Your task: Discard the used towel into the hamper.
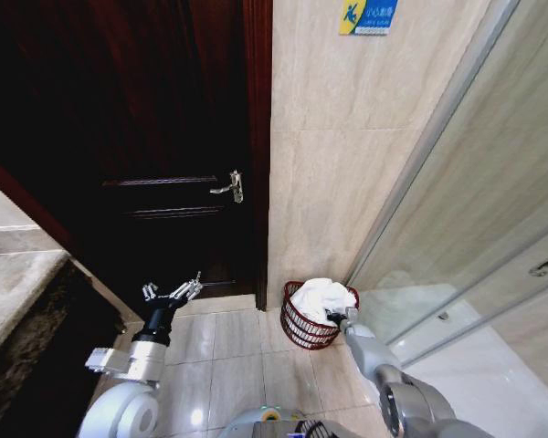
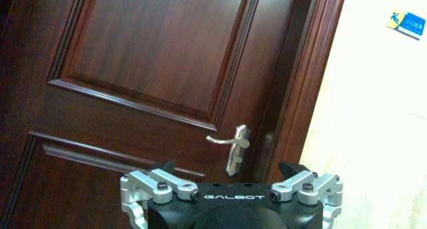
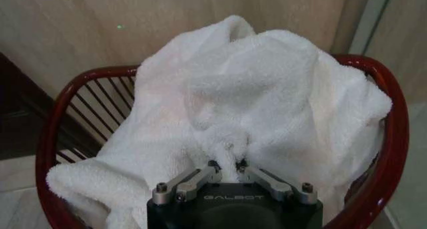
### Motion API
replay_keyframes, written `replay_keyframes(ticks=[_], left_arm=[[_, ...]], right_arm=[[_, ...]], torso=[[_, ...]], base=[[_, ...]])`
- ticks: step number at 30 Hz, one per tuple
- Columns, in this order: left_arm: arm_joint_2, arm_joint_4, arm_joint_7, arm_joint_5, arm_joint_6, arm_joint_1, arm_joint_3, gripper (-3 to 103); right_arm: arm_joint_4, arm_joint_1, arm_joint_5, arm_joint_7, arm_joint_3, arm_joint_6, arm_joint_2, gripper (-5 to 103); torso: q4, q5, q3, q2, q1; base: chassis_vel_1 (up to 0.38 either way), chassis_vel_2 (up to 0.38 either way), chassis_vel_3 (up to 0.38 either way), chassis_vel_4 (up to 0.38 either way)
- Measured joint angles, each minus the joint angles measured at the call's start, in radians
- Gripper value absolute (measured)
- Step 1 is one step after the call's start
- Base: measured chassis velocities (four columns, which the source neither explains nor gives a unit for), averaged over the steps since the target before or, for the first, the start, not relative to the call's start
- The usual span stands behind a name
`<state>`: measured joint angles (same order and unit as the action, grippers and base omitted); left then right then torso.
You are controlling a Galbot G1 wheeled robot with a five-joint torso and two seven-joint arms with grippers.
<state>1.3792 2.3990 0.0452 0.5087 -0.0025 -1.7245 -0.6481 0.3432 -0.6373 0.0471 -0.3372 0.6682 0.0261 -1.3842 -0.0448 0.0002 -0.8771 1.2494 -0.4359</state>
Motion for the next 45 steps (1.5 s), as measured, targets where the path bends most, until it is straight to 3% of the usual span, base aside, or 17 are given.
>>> replay_keyframes(ticks=[12, 14, 22, 37, 45], left_arm=[[0.0, 0.0, 0.0, 0.0, 0.0, 0.0, 0.0, 100], [0.0, 0.0, 0.0, 0.0, 0.0, 0.0, 0.0, 100], [0.0, 0.0, 0.0, 0.0, 0.0, 0.0, 0.0, 100], [0.0, 0.0, 0.0, 0.0, 0.0, 0.0, 0.0, 100], [0.0, 0.0, 0.0, 0.0, 0.0, 0.0, 0.0, 100]], right_arm=[[0.01, -0.015, -0.027, 0.0, -0.004, 0.009, 0.006, 7], [-0.009, -0.008, -0.07, -0.022, 0.032, 0.019, 0.002, 7], [-0.02, -0.002, -0.092, -0.08, 0.055, 0.04, -0.006, 7], [-0.044, -0.003, -0.098, -0.041, 0.046, -0.02, -0.014, 7], [-0.035, -0.045, -0.111, -0.024, 0.036, -0.017, -0.018, 7]], torso=[[0.0003, -0.0004, 0.0, 0.0, 0.0], [0.0003, -0.0006, 0.0, 0.0, 0.0], [0.0003, -0.0002, 0.0, 0.0, 0.001], [0.0001, -0.0003, 0.0, 0.0, -0.001], [0.0, -0.0002, 0.0, 0.0, 0.0]], base=[[-0.026, 0.026, 0.029, -0.028], [-0.029, 0.017, 0.025, -0.026], [-0.007, 0.001, 0.001, -0.004], [-0.069, 0.074, 0.078, -0.07], [0.0, 0.0, 0.0, 0.0]])
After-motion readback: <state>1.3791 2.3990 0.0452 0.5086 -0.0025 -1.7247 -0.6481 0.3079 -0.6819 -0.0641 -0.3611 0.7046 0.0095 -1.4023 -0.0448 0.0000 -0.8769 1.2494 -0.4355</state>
